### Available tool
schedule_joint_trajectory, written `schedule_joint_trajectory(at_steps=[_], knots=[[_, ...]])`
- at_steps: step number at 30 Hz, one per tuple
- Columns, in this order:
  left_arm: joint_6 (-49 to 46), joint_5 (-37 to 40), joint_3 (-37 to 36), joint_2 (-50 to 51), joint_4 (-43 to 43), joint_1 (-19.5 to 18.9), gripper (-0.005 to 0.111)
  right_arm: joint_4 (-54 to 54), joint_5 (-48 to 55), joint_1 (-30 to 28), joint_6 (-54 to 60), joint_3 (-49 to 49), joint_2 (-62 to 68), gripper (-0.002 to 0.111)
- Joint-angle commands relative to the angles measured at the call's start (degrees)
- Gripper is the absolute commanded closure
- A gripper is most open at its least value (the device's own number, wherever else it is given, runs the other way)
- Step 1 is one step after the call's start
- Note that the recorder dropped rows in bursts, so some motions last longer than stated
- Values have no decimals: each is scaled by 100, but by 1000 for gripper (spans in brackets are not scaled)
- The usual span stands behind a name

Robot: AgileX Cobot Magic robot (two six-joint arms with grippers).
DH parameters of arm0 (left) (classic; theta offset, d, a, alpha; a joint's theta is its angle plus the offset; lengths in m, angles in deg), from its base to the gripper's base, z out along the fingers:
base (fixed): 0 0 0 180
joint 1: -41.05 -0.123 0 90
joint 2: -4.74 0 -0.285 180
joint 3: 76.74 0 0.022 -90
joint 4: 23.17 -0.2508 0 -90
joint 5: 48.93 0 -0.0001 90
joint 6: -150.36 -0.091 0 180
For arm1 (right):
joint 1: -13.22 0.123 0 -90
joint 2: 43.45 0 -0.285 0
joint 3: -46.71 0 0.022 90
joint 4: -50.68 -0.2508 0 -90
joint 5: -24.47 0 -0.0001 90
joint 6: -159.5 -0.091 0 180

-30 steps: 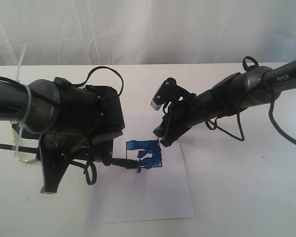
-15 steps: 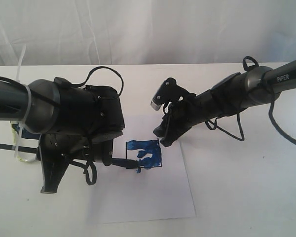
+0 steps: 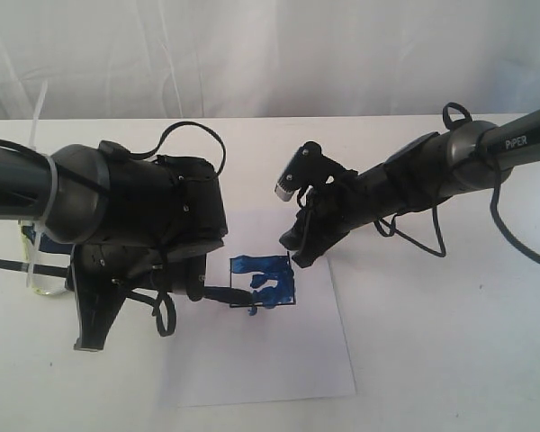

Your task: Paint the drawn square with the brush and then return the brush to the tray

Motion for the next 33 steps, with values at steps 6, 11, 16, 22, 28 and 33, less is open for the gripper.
schedule_joint_trajectory(at_steps=[6,11,16,22,28,33], knots=[[114,576,5,-86,-172,26,107,207,-211,-8,115,51,78,57],[206,576,5,-86,-325,26,107,207,-211,-8,115,51,78,57],[230,576,5,-86,-265,26,107,207,-211,-8,115,51,78,57],[186,576,5,-86,-194,26,107,207,-211,-8,115,51,78,57],[202,576,5,-86,-135,26,107,207,-211,-8,115,51,78,57],[201,576,5,-86,-64,26,107,207,-268,-8,115,51,78,57]])
